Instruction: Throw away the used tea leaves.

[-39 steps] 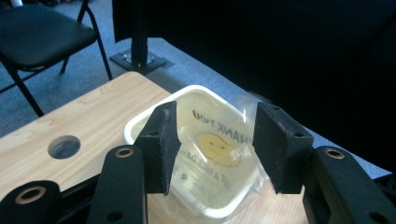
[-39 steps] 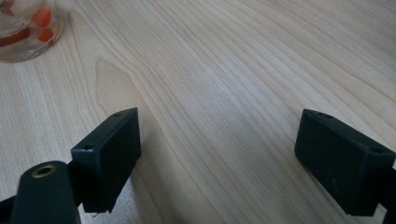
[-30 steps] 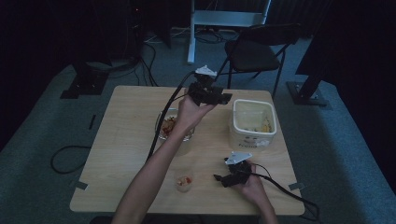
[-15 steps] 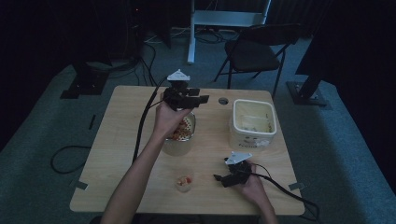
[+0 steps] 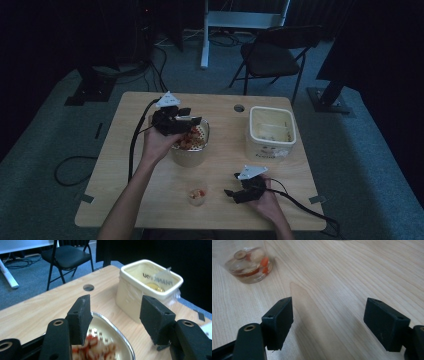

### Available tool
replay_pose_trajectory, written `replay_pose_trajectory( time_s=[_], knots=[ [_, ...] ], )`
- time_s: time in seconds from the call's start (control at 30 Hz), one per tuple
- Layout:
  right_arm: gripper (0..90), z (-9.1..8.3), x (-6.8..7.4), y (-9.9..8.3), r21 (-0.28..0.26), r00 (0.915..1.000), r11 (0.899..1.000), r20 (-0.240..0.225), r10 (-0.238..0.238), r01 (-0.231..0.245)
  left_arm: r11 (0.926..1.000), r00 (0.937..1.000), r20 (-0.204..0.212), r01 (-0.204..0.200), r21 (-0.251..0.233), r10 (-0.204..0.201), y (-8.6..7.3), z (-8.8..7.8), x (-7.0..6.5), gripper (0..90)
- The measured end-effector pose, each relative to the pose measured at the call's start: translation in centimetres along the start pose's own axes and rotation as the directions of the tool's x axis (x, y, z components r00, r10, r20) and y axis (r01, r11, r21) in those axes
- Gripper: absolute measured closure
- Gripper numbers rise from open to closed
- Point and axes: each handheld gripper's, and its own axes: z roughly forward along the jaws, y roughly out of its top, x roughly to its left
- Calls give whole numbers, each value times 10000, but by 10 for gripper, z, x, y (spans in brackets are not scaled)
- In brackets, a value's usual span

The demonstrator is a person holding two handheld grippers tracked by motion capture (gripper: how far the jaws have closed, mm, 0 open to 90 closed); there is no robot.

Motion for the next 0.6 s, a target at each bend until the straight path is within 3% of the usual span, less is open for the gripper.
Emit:
replay_pose_trajectory(
  time_s=[0.13,0.27,0.4,0.5,0.6],
  knots=[
    [224,3,2,0,150,9998,9997,72,-170,169,9998,9998,136,-127,-151,129,-27,-18,-1,417],
    [223,3,1,-2,250,9998,9996,119,-138,135,9984,9992,394,14,-557,8,-59,-36,-1,410],
    [234,4,4,0,122,10000,9999,0,-65,65,9951,9986,449,333,-936,-292,-89,-48,0,403],
    [248,4,10,5,-286,9996,9995,-256,93,-100,9935,9985,455,337,-1083,-289,-112,-54,-5,392],
    [244,11,19,12,-351,9988,9994,-484,20,-37,9942,9987,468,248,-1046,-200,-133,-60,-10,382]
  ],
)
